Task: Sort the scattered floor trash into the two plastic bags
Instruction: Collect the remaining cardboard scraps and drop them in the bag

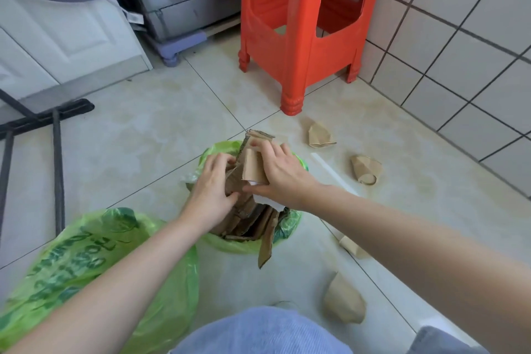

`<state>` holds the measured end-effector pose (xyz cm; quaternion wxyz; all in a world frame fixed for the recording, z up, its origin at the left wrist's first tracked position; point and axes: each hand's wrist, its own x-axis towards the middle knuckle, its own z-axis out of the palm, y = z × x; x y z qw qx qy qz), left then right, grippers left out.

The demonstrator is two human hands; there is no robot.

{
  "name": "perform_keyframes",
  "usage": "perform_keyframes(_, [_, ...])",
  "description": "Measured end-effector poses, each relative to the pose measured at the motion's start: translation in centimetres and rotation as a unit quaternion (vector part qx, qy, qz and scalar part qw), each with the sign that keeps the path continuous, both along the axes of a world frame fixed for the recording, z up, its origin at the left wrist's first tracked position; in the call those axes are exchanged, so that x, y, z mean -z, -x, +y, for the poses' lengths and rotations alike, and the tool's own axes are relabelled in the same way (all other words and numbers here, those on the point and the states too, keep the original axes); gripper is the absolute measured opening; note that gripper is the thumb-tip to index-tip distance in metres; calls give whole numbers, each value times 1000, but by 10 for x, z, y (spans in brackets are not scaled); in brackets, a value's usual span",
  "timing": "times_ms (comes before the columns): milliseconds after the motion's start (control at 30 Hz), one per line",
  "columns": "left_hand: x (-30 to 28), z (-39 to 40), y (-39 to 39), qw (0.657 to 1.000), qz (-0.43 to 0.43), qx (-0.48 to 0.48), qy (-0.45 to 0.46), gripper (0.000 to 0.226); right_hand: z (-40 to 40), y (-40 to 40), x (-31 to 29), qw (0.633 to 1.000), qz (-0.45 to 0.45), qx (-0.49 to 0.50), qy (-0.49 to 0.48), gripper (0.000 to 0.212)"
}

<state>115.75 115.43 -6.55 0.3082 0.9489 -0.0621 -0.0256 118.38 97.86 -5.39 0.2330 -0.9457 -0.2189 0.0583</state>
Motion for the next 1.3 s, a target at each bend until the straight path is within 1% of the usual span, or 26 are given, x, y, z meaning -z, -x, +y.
perform_keyframes(67, [-4, 6, 3, 1000, -15, -2, -2, 64, -2, -1, 3, 999, 8, -8, 40, 104])
perform_keyframes(100, [-7, 8, 6, 1000, -11, 1, -3, 67, -4, -1, 5, 997, 12, -26, 68, 108])
perform_keyframes(167, [-9, 13, 10, 1000, 1, 8, -11, 69, -12, -1, 4, 992, 4, -69, 106, 107])
perform_keyframes(233, [-8, 17, 11, 1000, -3, 24, -20, 63, -21, 0, 2, 989, -12, -99, 109, 97])
perform_keyframes(333, [-5, 19, 10, 998, -5, 49, -35, 59, -28, 3, 1, 983, -41, -129, 121, 68])
perform_keyframes(433, [-4, 16, 6, 996, -2, 63, -65, 54, -32, 6, 6, 971, -90, -129, 181, 39])
perform_keyframes(500, [-6, 15, 3, 994, -4, 69, -84, 44, -34, 6, 9, 970, -84, -125, 189, 27])
perform_keyframes(567, [-5, 15, -1, 992, -13, 78, -98, 36, -34, 4, 13, 967, -66, -145, 199, 25])
perform_keyframes(700, [-2, 10, -7, 981, -2, 87, -175, 37, -31, -2, 17, 961, -48, -181, 204, 27])
perform_keyframes(800, [0, 1, -9, 972, 1, 84, -217, 38, -27, -7, 22, 956, -49, -201, 208, 15])
perform_keyframes(867, [3, 0, -14, 974, 3, 77, -212, 39, -23, -8, 28, 952, -53, -205, 219, 6])
perform_keyframes(900, [6, 0, -16, 976, 2, 75, -203, 38, -21, -8, 32, 949, -55, -208, 230, 5])
perform_keyframes(1000, [12, 3, -24, 977, -10, 73, -199, 40, -11, -8, 42, 941, -38, -210, 262, 13])
perform_keyframes(1067, [14, 6, -30, 975, -24, 77, -209, 45, -1, -12, 46, 944, -13, -198, 265, 19])
perform_keyframes(1167, [11, 12, -36, 973, -43, 81, -214, 45, 10, -17, 41, 949, 10, -184, 255, 28])
perform_keyframes(1233, [7, 15, -37, 975, -33, 73, -205, 43, 10, -16, 33, 955, -5, -178, 237, 34])
perform_keyframes(1300, [1, 16, -34, 980, -15, 52, -191, 49, 5, -14, 24, 957, -51, -170, 231, 39])
